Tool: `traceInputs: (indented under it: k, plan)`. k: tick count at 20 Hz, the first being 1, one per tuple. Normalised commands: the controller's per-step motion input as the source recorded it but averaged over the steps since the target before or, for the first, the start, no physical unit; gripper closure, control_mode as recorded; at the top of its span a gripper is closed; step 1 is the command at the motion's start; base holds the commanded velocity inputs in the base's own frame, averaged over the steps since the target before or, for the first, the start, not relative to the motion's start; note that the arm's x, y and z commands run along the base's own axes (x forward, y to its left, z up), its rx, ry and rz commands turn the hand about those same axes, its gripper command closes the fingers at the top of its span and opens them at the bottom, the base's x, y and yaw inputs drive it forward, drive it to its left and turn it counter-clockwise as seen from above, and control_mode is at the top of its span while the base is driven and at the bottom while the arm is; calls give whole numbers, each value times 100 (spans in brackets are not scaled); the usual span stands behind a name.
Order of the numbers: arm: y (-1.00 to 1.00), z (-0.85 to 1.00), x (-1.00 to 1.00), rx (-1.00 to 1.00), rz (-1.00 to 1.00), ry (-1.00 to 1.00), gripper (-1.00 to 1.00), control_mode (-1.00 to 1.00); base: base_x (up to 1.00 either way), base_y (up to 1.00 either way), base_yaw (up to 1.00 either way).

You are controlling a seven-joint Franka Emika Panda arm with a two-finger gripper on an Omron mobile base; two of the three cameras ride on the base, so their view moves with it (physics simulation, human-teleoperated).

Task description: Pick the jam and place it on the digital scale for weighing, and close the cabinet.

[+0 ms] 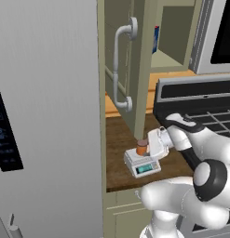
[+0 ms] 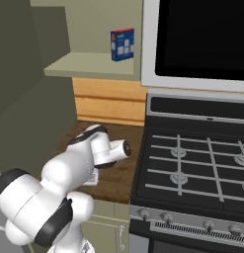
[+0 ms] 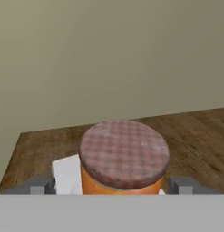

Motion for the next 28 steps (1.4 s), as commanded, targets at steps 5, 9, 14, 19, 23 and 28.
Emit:
traceInputs:
  k: [5,9,14,19,23,28]
  plan:
    - [-21,4,0,1,0,-4,-100,-100,0,0,0]
    - [-31,11,-8,3,0,-4,-100,-100,0,0,0]
    - [-8,87,-84,0,0,-34,-100,-100,0,0,0]
    - [6,100,-100,-3,6,-45,-100,-100,0,0,0]
    - [38,100,-100,-15,8,-53,-100,-100,0,0,0]
    - [78,100,-93,-10,4,-44,-100,-100,0,0,0]
